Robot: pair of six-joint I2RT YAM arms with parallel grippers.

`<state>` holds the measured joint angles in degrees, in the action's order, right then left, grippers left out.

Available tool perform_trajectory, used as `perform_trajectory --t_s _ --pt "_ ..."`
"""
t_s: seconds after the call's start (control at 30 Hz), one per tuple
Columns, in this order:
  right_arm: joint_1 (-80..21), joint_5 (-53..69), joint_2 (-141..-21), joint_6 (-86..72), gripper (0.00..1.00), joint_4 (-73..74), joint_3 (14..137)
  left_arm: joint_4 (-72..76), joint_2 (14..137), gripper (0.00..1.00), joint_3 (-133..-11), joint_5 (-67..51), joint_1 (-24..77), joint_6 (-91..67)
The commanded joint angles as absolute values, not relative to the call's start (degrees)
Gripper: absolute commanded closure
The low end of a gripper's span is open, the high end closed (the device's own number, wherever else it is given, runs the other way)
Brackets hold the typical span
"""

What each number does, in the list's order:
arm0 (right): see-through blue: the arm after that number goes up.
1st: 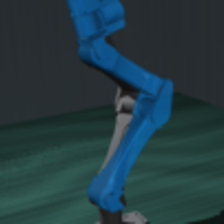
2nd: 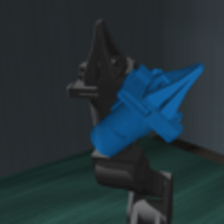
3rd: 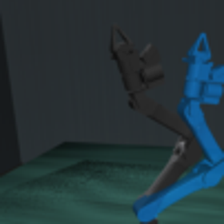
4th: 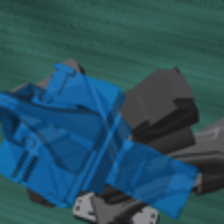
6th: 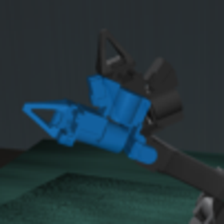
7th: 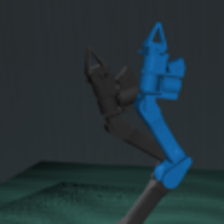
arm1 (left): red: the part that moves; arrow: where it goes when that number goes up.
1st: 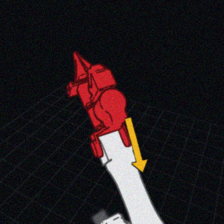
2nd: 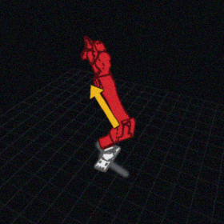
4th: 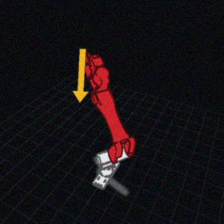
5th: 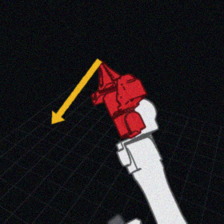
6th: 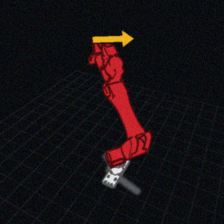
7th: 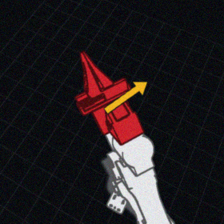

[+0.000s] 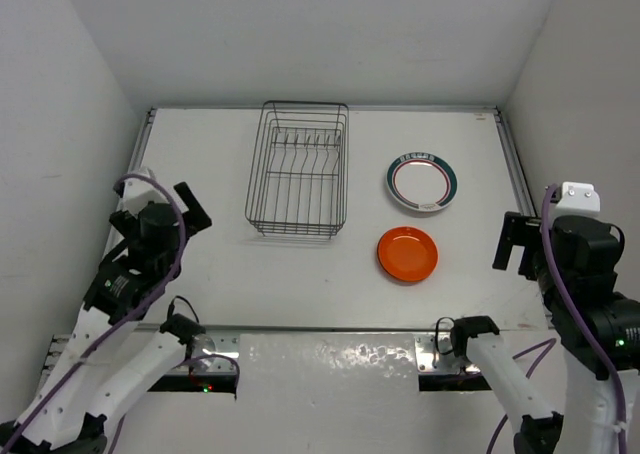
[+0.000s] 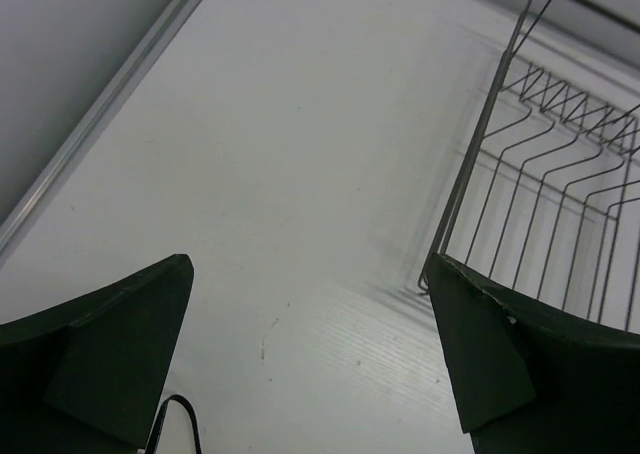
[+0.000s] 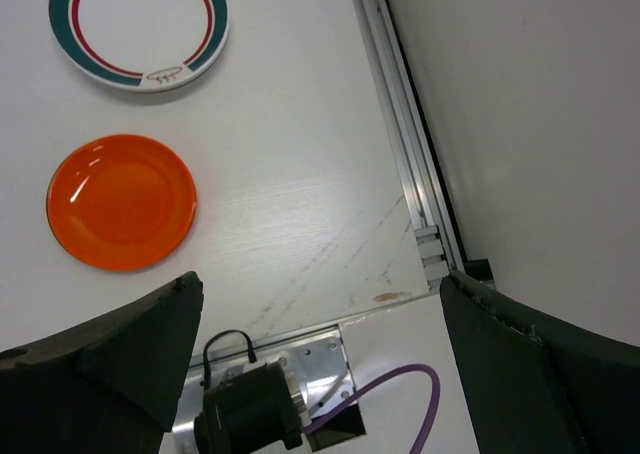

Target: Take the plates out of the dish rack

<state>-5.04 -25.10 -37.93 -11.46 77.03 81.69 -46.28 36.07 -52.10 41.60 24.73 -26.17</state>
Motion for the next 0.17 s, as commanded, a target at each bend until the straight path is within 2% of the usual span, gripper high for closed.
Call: perform_trajectory --t_s 0.0,0.13 --pt "-5.3 -24.1 -37.8 -10.9 0.01 79.3 80.0 -43.7 32.8 0.00 -52.1 43.1 24.9 -26.3" --pt "-5.3 -24.2 -37.7 -11.7 0.01 78.7 80.0 -44.0 33.7 0.00 -52.6 43.8 25.0 -25.8"
